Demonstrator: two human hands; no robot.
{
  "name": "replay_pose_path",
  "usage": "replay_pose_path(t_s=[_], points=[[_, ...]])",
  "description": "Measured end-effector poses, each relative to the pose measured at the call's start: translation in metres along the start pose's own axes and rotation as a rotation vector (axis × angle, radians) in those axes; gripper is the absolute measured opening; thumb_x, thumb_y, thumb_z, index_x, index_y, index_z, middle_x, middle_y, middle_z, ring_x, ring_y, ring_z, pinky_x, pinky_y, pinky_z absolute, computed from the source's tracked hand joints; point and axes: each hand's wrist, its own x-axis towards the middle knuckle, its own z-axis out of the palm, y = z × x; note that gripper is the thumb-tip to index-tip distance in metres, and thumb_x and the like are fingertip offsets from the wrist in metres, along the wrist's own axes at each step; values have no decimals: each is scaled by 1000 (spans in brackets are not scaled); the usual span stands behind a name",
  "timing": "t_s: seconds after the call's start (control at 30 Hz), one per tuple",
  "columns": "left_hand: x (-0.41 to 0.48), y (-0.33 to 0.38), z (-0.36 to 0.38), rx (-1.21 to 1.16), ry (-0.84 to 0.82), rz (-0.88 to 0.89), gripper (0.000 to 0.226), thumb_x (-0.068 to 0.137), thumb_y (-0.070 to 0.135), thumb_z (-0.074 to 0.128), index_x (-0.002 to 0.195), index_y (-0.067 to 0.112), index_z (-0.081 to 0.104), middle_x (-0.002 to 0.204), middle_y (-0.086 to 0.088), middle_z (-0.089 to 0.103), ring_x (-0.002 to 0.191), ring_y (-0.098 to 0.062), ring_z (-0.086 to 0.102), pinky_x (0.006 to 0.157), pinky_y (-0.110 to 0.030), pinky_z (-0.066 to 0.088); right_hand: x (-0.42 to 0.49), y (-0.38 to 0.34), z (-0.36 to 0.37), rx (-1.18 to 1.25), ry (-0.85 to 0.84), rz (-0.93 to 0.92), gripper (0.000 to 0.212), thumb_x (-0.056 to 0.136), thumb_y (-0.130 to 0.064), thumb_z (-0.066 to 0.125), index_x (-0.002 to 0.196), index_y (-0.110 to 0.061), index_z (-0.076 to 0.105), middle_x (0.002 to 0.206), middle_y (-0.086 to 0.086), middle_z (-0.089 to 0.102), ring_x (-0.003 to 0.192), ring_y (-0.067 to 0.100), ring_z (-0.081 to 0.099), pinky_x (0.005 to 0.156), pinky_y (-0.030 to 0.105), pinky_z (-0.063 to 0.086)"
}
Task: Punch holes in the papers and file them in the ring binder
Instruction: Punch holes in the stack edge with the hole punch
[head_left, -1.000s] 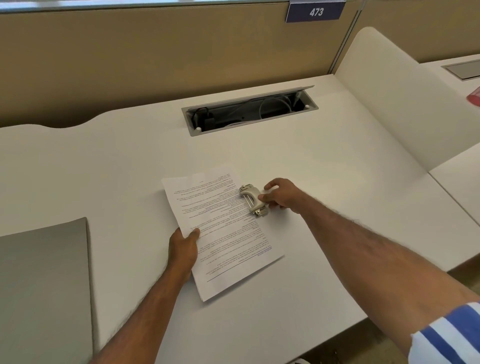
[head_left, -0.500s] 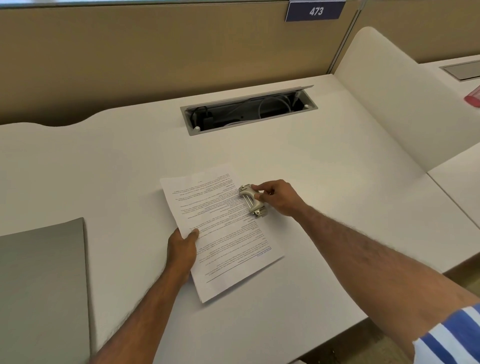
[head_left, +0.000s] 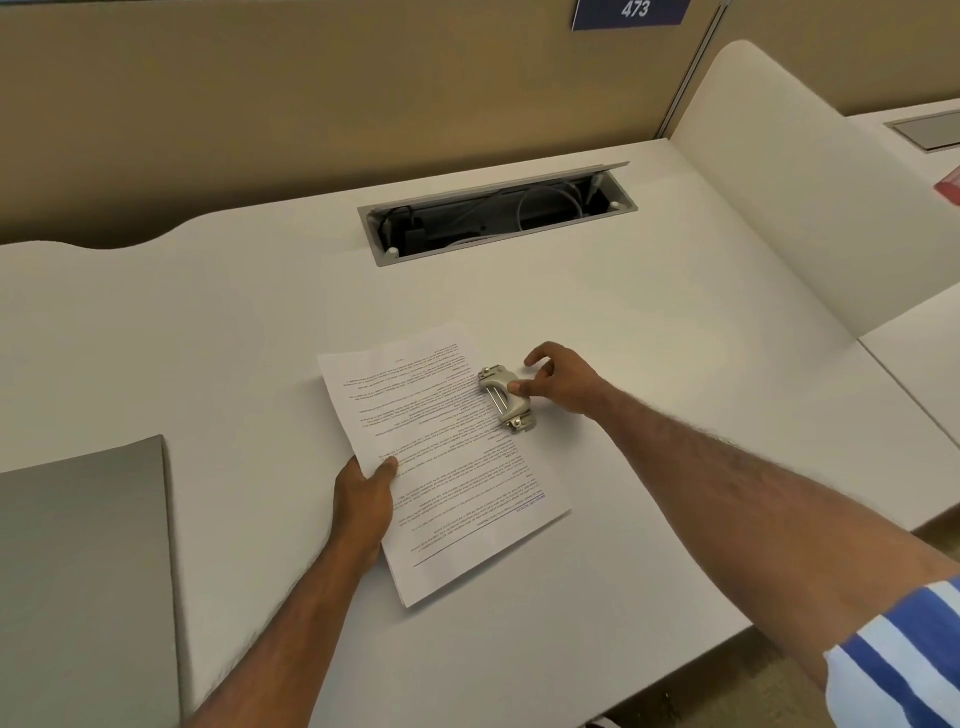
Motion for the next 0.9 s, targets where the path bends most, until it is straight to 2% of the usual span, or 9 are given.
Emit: replay_pose_path(t_s=[0.07, 0.13, 0.23, 0.33, 0.53, 0.73, 0.83, 0.9], points=[[0, 0, 0, 0, 0, 3, 19, 98, 15, 53, 104, 29, 63, 95, 12, 70, 87, -11, 68, 61, -25, 54, 5, -3, -5, -114, 4, 69, 59, 66, -46, 86, 107, -17, 55, 99, 0, 56, 93, 19, 52, 78, 29, 44], [0, -1, 0, 3, 5, 0, 19, 97, 15, 54, 104, 29, 64, 95, 13, 71, 85, -9, 68, 59, -23, 53, 9, -7, -9, -315, 11, 153, 72, 57, -64, 83, 108, -23, 52, 111, 0, 52, 107, 22, 49, 95, 38, 44], [0, -1, -1, 1, -5, 0, 19, 97, 15, 53, 105, 29, 63, 98, 11, 71, 88, -12, 69, 65, -28, 55, 12, -13, -11, -502, 28, 233, 86, 50, -76, 78, 115, -27, 50, 120, 5, 49, 117, 28, 46, 101, 42, 39], [1, -2, -2, 8, -10, 5, 19, 98, 15, 53, 106, 29, 63, 97, 13, 71, 87, -10, 69, 63, -25, 55, 14, -12, -10, -502, 23, 252, 90, 49, -77, 77, 118, -26, 49, 128, 7, 45, 121, 30, 45, 105, 46, 38], [2, -3, -3, 18, -16, 10, 23, 97, 15, 54, 94, 34, 66, 87, 19, 74, 80, -4, 71, 63, -23, 54, 11, -8, -10, -441, 23, 242, 91, 49, -76, 77, 117, -23, 48, 128, 8, 42, 119, 30, 46, 103, 48, 41], [-1, -2, -1, 7, -11, 8, 21, 97, 16, 54, 98, 33, 65, 95, 15, 72, 86, -10, 70, 61, -25, 55, 3, -12, -10, -436, 36, 258, 90, 43, -81, 76, 111, -27, 50, 123, 5, 46, 118, 28, 46, 103, 48, 40], [1, -2, -1, -1, 2, 8, 20, 97, 15, 53, 106, 29, 66, 99, 10, 72, 91, -16, 69, 69, -31, 56, -2, -17, -11, -429, 46, 251, 98, 32, -91, 67, 100, -23, 51, 109, 1, 50, 108, 26, 51, 101, 49, 42], [2, -2, -1, -11, 2, 8, 20, 97, 15, 53, 111, 25, 65, 101, 8, 72, 94, -19, 68, 75, -35, 56, -6, -19, -13, -363, 46, 228, 108, 27, -93, 64, 107, -22, 53, 109, -1, 50, 110, 25, 52, 100, 47, 43]])
